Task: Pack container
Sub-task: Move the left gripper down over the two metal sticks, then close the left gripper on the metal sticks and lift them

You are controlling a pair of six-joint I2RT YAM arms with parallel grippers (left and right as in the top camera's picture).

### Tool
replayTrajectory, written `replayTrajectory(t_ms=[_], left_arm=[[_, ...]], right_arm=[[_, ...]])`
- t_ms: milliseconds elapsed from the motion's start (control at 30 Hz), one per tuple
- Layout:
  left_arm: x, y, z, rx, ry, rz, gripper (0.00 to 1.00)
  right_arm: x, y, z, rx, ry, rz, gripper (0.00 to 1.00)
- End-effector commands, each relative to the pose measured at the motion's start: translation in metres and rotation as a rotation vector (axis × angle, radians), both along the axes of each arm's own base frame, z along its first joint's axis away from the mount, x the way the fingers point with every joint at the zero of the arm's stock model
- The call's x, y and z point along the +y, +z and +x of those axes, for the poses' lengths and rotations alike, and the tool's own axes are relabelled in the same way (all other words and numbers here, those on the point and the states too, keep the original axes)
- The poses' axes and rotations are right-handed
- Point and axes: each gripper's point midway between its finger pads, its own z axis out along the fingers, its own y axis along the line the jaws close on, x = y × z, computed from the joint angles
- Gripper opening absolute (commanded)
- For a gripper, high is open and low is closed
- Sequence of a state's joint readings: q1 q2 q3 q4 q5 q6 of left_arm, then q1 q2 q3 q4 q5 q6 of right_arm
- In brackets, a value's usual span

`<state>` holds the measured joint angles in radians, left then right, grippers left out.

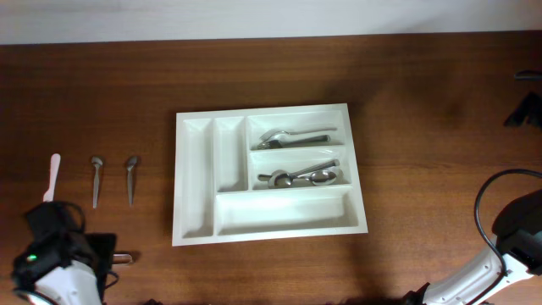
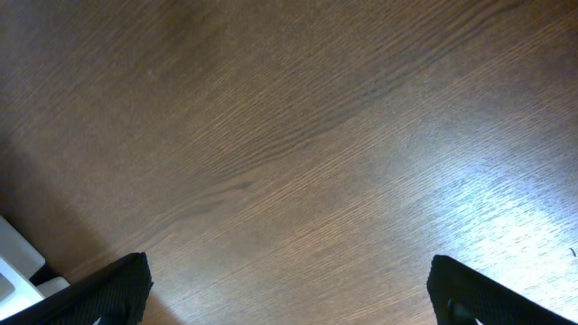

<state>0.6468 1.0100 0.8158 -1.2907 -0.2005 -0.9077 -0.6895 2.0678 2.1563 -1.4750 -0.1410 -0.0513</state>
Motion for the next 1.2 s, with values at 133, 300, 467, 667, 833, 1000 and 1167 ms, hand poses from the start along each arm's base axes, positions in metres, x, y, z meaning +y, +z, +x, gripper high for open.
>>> replayTrajectory(t_ms=[133, 300, 467, 667, 833, 1000, 1167], left_arm=[[0.039, -0.017, -0.013, 0.088, 0.157, -0.019, 0.99], [0.036, -0.035, -0.004, 0.097, 0.121, -0.121, 0.99], [0.055, -0.048, 0.034, -0.009, -0.147, -0.111, 0.99], [0.064, -0.056, 0.041, -0.012, -0.167, -0.103, 0.99], [0.062, -0.065, 0.037, 0.001, -0.076, -0.116, 0.99], [0.063, -0.076, 0.041, -0.018, -0.055, -0.120, 0.99], [0.066, -0.086, 0.050, -0.039, -0.115, -0.129, 0.99]], right_arm=[[0.001, 0.000, 0.001, -0.004, -0.005, 0.006, 0.99], [0.001, 0.000, 0.001, -0.004, -0.005, 0.005, 0.99], [0.001, 0.000, 0.001, -0.004, -0.005, 0.005, 0.99], [0.001, 0.000, 0.001, -0.004, -0.005, 0.006, 0.99], [0.001, 0.000, 0.001, -0.004, -0.005, 0.005, 0.99], [0.001, 0.000, 0.001, -0.004, -0.005, 0.005, 0.99], [0.001, 0.000, 0.001, -0.004, -0.005, 0.006, 0.99]])
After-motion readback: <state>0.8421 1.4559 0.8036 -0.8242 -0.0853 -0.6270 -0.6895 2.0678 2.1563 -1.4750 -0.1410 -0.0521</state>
